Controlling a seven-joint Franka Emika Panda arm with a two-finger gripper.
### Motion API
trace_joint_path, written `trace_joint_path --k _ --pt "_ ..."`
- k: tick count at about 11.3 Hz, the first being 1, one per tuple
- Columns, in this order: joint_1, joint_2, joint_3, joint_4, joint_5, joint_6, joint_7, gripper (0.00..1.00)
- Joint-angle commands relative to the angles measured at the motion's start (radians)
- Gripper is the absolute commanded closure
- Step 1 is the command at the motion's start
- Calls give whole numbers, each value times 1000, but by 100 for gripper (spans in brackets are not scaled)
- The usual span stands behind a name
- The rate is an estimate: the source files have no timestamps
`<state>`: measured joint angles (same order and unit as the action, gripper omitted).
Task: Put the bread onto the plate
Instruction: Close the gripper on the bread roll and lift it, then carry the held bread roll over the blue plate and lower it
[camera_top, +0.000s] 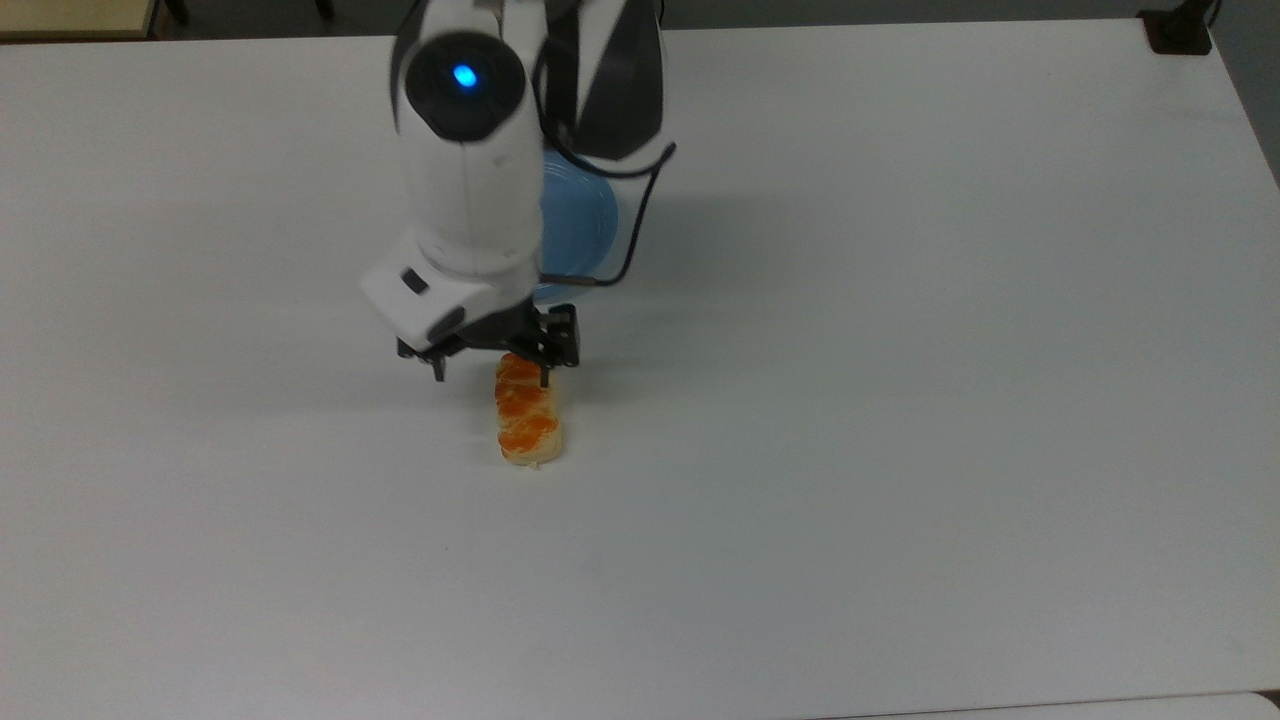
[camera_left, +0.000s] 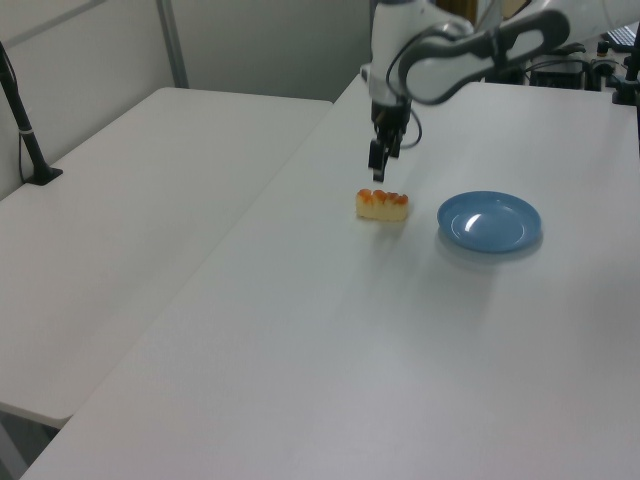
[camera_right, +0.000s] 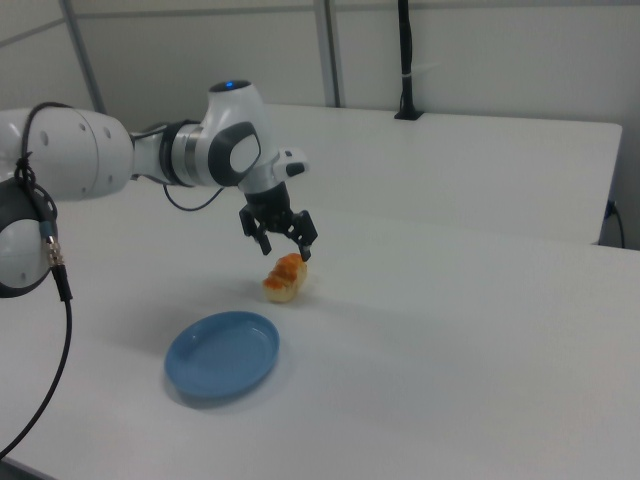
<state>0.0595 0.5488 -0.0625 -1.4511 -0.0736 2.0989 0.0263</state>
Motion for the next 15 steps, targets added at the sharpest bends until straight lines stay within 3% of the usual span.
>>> trace_joint_path --k 1,2,3,5,6,10,12,13,15 --pt "36 52 -10 -18 -18 61 -9 0" --pt "42 72 -10 -23 -20 84 -2 0" --pt "43 80 -10 -23 -23 95 -2 11" --pt "39 65 -8 -47 -67 92 -14 58" --pt "37 33 -8 -63 -66 84 -22 70" --pt "20 -231 -8 -202 -32 -57 -46 72" --pt "11 -393 -8 -357 3 -126 -126 72" --pt "11 -449 -8 -436 5 -143 -144 72" --pt "16 -469 -8 -520 3 -143 -141 72"
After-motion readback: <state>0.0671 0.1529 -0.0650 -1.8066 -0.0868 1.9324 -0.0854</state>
